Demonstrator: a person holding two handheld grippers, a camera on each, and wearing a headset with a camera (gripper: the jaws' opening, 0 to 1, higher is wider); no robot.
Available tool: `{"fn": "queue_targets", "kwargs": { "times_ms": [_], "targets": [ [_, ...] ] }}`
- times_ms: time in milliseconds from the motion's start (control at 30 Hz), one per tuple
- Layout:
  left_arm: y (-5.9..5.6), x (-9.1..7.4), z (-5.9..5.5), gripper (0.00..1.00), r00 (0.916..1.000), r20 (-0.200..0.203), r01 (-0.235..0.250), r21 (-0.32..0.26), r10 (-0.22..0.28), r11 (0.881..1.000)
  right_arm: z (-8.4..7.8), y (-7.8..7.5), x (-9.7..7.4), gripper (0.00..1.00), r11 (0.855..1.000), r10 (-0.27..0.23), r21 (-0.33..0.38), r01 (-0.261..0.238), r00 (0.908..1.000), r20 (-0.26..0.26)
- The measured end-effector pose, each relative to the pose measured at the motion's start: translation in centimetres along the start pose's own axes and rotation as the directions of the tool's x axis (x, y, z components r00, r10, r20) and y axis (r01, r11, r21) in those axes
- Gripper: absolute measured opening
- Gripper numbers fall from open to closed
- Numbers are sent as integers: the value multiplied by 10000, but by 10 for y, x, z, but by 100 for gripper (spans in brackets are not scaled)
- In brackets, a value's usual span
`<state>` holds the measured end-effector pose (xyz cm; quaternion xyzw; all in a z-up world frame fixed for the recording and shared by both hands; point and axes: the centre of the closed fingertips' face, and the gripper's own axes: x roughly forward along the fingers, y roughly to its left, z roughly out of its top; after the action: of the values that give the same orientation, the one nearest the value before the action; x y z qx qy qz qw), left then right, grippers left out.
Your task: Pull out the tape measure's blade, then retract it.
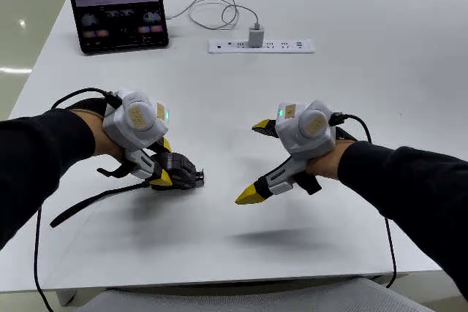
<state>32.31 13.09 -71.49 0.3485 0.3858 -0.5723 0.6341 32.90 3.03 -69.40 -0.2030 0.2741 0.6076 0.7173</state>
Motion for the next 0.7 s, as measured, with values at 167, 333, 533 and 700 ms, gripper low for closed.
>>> {"fn": "queue_targets", "kwargs": {
  "times_ms": [167,333,533,700],
  "targets": [
    [0,2,0,30,9999,-135,-25,-59,25,10000,0,2,9,95,9999,116,17,-116,9999,-64],
    [1,2,-1,30,9997,-220,-55,-91,53,9999,0,4,21,90,9997,244,-85,-245,9996,-126],
    [0,2,0,30,9991,-411,-54,218,63,9997,5,7,36,84,9989,437,-142,-438,9990,-82],
    [1,1,-1,30,9988,-498,38,187,-29,9998,2,8,46,71,9979,594,-249,-601,9979,-272]
  ]
}}
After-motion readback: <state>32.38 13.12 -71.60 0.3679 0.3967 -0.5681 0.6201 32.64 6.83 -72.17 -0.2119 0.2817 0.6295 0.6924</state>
